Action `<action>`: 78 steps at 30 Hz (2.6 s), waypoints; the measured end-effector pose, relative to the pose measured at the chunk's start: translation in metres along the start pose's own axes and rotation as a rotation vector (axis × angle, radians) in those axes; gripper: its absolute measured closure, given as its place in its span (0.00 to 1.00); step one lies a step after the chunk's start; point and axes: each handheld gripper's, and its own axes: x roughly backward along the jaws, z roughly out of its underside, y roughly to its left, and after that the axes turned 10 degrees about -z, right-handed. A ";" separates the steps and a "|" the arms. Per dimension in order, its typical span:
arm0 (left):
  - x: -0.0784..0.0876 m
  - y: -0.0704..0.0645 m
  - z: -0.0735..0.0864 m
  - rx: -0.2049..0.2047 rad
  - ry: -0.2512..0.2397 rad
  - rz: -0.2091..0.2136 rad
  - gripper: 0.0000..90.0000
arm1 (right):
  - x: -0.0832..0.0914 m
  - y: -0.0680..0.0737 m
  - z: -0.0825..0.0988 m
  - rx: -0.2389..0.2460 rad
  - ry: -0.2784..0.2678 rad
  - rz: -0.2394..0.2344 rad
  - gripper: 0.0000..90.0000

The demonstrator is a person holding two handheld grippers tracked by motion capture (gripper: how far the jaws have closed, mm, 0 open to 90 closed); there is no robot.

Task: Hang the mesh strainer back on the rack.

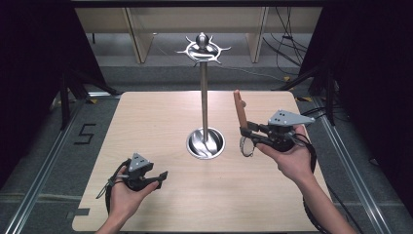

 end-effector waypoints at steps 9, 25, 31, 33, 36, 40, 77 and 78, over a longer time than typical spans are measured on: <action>0.001 0.001 0.000 -0.002 -0.005 0.000 0.40 | -0.001 0.003 -0.009 -0.013 -0.019 0.004 0.78; 0.003 0.004 0.000 -0.045 0.030 -0.013 0.40 | -0.002 0.004 -0.018 -0.026 -0.037 0.015 0.78; 0.004 0.005 -0.001 -0.058 0.045 -0.013 0.40 | -0.004 0.002 -0.022 -0.006 -0.052 0.016 0.78; 0.003 0.004 0.000 -0.039 0.029 -0.016 0.40 | -0.005 0.003 -0.022 -0.026 -0.069 0.032 0.78; 0.001 0.001 0.000 0.003 0.004 -0.008 0.40 | -0.004 0.001 -0.024 -0.006 -0.058 0.022 0.78; 0.000 0.001 0.000 0.010 -0.001 -0.023 0.39 | -0.006 0.000 -0.026 -0.011 -0.076 0.025 0.78; 0.001 0.002 0.000 0.010 -0.007 -0.028 0.39 | -0.013 0.004 -0.052 -0.020 -0.123 0.042 0.78; 0.001 0.002 0.000 0.010 -0.007 -0.028 0.39 | -0.013 0.004 -0.052 -0.020 -0.123 0.042 0.78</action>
